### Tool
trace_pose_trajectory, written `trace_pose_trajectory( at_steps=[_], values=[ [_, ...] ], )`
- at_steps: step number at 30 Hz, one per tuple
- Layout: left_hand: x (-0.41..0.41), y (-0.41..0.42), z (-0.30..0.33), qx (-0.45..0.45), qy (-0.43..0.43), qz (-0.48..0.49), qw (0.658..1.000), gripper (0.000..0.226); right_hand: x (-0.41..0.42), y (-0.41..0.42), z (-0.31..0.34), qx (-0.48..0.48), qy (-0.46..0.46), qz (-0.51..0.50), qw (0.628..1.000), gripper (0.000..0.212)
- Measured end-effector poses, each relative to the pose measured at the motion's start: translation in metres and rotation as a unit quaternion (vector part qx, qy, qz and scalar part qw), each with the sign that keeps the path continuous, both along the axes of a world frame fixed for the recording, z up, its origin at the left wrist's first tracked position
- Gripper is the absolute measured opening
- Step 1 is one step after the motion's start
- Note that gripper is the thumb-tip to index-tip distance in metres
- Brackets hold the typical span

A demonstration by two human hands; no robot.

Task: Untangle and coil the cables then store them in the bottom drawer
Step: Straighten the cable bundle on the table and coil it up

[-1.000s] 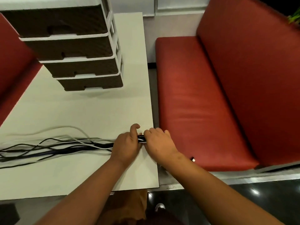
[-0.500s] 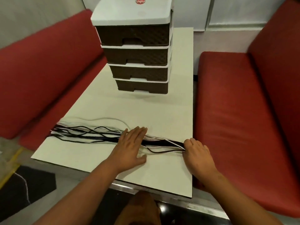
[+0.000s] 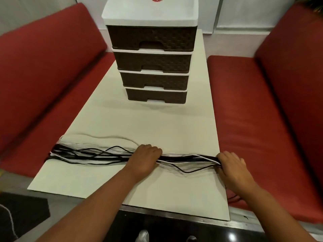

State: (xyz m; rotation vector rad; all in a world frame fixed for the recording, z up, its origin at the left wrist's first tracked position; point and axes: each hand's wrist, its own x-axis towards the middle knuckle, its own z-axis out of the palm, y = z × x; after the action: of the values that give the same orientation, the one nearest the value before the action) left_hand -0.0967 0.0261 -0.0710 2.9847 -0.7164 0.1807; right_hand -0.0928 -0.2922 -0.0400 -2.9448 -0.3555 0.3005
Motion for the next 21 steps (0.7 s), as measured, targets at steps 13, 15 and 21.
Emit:
trace_pose_trajectory(
  at_steps=[13, 15, 21],
  values=[
    [0.018, 0.003, 0.012, 0.028, 0.084, -0.032, 0.996, 0.014, -0.034, 0.175, 0.057, -0.056, -0.199, -0.114, 0.972, 0.109],
    [0.019, 0.004, 0.013, 0.024, 0.085, -0.039, 0.995, 0.016, -0.038, 0.183, 0.057, -0.015, -0.247, -0.097, 0.964, 0.107],
    [0.023, 0.003, 0.011, 0.019, 0.104, -0.038, 0.994, 0.026, -0.031, 0.187, -0.003, -0.061, -0.104, 0.014, 0.993, 0.067]
  ],
)
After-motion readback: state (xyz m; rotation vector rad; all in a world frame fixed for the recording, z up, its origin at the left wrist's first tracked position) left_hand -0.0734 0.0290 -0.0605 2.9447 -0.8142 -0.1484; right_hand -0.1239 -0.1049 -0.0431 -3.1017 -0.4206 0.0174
